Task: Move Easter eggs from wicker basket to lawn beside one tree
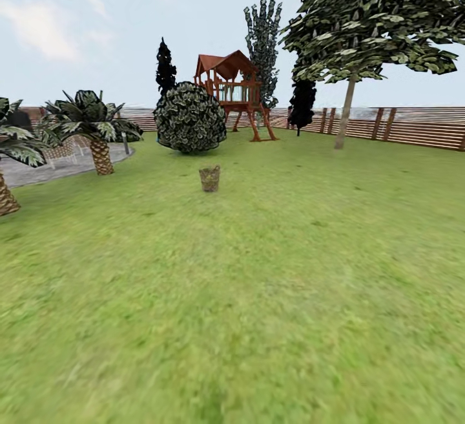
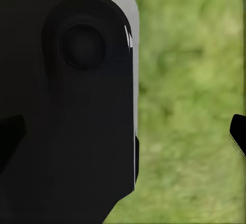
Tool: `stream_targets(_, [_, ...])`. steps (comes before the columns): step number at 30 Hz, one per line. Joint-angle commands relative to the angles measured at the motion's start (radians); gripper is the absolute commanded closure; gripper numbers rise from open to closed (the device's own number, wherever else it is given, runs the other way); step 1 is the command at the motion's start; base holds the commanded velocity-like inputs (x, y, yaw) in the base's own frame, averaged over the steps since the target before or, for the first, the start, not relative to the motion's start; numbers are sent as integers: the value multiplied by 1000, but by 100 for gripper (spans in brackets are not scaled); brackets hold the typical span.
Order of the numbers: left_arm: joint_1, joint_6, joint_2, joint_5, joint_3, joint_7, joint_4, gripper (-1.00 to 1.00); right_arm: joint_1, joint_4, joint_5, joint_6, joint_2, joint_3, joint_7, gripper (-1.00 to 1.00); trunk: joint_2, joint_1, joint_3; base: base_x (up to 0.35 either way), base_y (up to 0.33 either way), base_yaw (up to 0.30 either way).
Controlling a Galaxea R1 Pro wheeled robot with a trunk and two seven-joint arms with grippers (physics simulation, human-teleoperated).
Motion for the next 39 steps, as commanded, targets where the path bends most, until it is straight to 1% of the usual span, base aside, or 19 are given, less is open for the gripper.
stream_targets(1, [1,0,0,0,0,0,-2,-100,-1,2,-1,-1,0,-1,-1,-100,0,1,-1,334,0,0])
stream_targets(39, [1,0,-1,0,0,0,-1,-100,-1,3,0,-1,1,-1,-1,-100,0,1,-1,334,0,0])
